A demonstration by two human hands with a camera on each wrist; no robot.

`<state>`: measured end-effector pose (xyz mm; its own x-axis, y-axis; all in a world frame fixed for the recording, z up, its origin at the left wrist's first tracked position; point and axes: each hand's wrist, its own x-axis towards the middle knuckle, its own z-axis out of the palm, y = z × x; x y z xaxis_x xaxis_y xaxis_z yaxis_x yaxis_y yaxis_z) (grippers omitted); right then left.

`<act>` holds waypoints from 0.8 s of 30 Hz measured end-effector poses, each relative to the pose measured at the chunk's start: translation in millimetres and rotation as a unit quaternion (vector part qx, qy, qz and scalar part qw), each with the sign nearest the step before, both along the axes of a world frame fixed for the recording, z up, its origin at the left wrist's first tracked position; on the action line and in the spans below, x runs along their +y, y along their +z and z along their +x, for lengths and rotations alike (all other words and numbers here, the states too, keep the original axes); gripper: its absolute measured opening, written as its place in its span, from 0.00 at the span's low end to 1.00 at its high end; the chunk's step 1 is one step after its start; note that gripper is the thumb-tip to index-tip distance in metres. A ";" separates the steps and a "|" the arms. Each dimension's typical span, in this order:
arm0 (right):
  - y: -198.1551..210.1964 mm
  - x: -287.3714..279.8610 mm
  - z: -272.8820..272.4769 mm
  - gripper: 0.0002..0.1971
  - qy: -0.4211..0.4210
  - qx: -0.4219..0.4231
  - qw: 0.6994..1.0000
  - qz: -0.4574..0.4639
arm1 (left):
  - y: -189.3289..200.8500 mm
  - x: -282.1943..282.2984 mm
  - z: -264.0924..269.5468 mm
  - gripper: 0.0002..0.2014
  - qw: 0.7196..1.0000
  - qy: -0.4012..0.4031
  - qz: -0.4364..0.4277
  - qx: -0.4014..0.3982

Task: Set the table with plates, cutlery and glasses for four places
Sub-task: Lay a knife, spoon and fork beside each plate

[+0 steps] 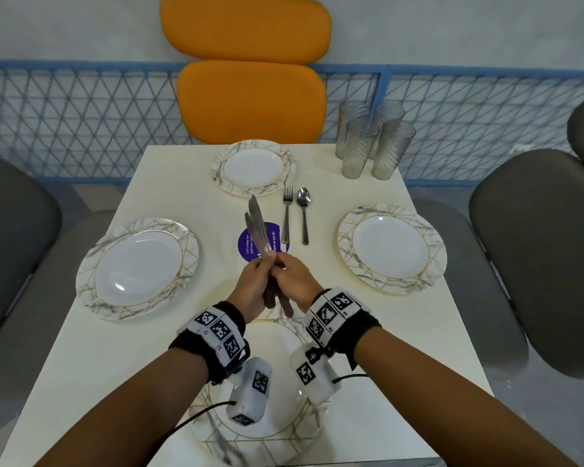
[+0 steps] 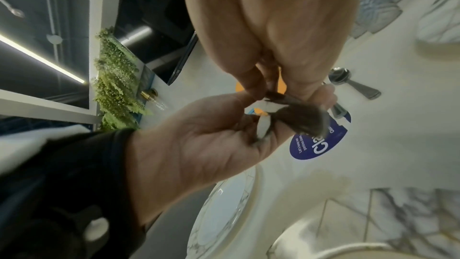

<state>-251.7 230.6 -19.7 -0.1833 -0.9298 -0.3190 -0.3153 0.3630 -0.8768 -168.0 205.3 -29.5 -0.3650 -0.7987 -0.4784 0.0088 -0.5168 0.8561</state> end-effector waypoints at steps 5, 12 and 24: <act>1.9 -0.9 0.1 0.15 -0.024 0.036 0.999 -0.028 | 3.8 -0.1 -0.9 0.13 0.999 0.030 0.015 0.032; 12.0 -7.1 -16.8 0.10 -0.054 -0.123 0.989 0.069 | 10.9 -3.0 13.9 0.11 0.999 -0.001 0.021 0.030; 18.1 27.4 -64.9 0.08 -0.188 -0.077 0.979 0.003 | 1.9 -21.5 56.8 0.08 0.997 0.037 0.033 -0.051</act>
